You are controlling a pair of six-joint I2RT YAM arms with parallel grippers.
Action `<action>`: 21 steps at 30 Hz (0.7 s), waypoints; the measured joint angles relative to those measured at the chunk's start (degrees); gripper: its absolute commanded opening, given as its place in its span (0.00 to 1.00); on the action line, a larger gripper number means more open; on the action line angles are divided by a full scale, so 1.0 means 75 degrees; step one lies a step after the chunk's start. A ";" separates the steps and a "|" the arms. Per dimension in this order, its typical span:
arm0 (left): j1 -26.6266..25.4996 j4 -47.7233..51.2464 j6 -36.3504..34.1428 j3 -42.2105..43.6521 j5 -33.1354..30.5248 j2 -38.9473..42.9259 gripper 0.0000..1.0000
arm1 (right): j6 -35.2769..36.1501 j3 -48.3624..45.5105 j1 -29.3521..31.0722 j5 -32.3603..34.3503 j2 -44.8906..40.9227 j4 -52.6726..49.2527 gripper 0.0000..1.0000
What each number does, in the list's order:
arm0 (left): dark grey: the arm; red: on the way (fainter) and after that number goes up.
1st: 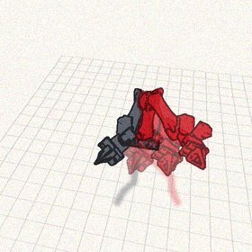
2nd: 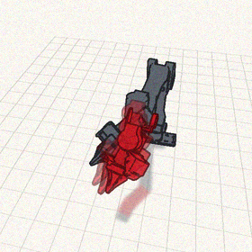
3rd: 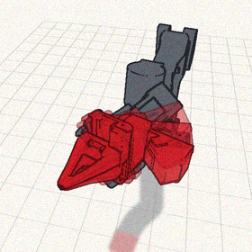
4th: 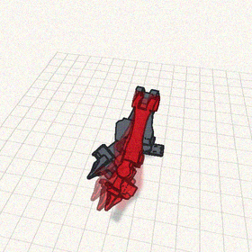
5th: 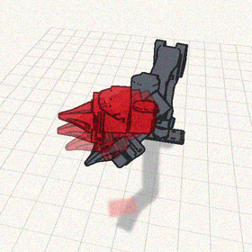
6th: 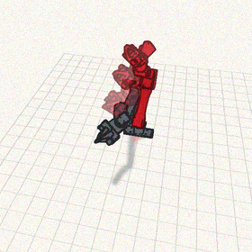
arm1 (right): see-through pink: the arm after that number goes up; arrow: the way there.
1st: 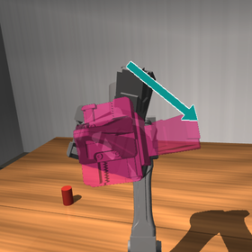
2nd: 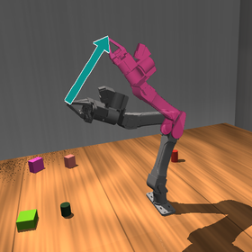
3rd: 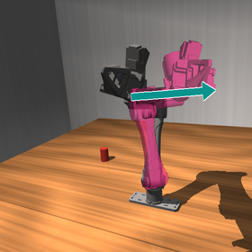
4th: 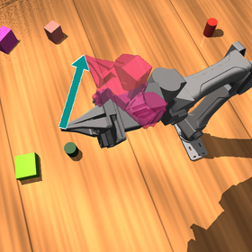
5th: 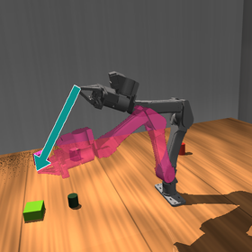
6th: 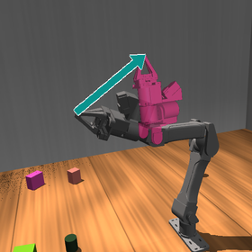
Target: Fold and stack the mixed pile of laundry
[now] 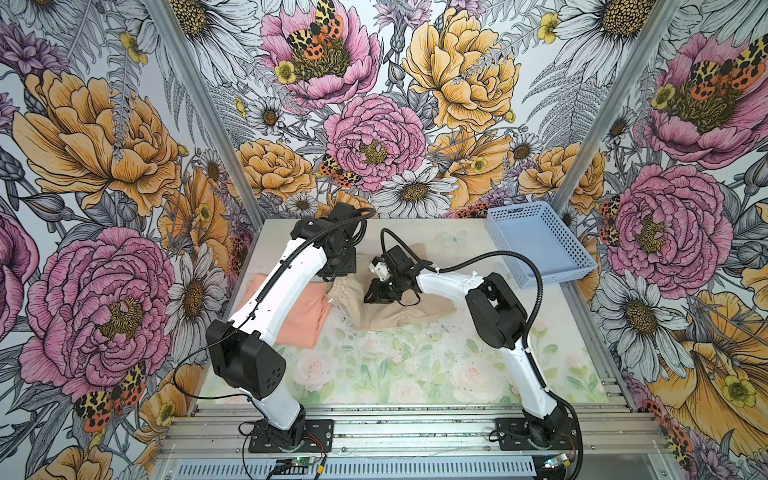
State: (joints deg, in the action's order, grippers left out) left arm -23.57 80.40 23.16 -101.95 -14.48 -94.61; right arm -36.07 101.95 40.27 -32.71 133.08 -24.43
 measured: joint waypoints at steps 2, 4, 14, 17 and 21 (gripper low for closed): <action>0.0003 0.0143 0.0090 -0.0082 -0.0015 0.0000 0.00 | -0.0029 -0.0204 -0.0006 -0.0085 -0.0184 0.0099 0.34; 0.0003 0.0251 0.0160 -0.0108 -0.0009 0.0000 0.00 | -0.0009 -0.0734 -0.0224 -0.0152 -0.0621 0.0137 0.38; 0.0000 0.0458 0.0766 -0.1411 0.0685 -0.1282 0.00 | 0.0918 -0.2498 -0.2640 -0.0070 -0.2500 -0.0458 0.42; 0.0000 0.0446 0.1014 -0.1754 0.0938 -0.1722 0.00 | 0.1172 -0.2780 -0.2774 0.0023 -0.2404 -0.0627 0.42; -0.0067 0.0458 0.1431 -0.2168 0.1204 -0.2221 0.00 | 0.1367 -0.2952 -0.2760 0.0105 -0.2165 -0.0787 0.42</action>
State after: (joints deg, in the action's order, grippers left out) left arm -24.08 83.83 33.89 -118.21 -5.45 -111.26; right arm -25.82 79.81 19.57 -31.92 116.84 -30.33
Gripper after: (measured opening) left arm 0.161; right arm 0.418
